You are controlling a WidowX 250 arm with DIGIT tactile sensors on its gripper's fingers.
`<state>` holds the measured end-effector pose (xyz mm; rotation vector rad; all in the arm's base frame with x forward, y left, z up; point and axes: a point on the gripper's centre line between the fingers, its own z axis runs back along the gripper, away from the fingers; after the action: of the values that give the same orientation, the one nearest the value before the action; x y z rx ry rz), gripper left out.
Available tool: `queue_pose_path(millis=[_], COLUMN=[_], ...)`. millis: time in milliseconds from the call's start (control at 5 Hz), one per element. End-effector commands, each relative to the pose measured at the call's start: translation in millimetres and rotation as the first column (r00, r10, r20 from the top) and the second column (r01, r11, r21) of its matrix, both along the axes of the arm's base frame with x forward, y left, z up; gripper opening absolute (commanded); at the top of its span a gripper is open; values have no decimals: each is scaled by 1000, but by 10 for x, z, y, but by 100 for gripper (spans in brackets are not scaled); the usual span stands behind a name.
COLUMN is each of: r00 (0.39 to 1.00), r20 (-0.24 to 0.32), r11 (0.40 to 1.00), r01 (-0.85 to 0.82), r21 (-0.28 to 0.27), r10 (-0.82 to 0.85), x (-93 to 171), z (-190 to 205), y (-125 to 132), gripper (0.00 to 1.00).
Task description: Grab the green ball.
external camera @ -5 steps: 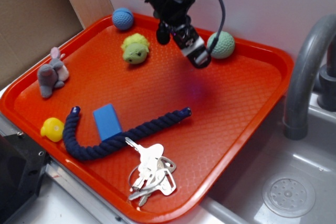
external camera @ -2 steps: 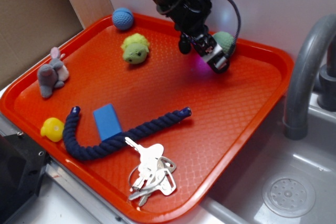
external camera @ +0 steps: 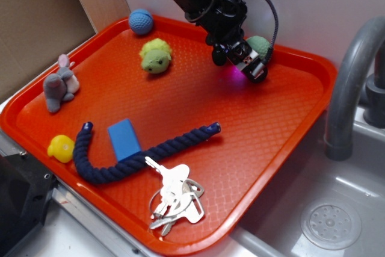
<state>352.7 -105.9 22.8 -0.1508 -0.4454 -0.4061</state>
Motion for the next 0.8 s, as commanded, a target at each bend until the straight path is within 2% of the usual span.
queue_pose_path(millis=[0,400,600], r00=[993,982,997], r20=[106,183,64], r11=[998,997,998], r01=[50,41,-42], r21=[39,62,48], r10=[-54,-52,39], x=[141,-54,-402], z=[327,954,1398], y=[-70,172,461], gripper=[0,0,0])
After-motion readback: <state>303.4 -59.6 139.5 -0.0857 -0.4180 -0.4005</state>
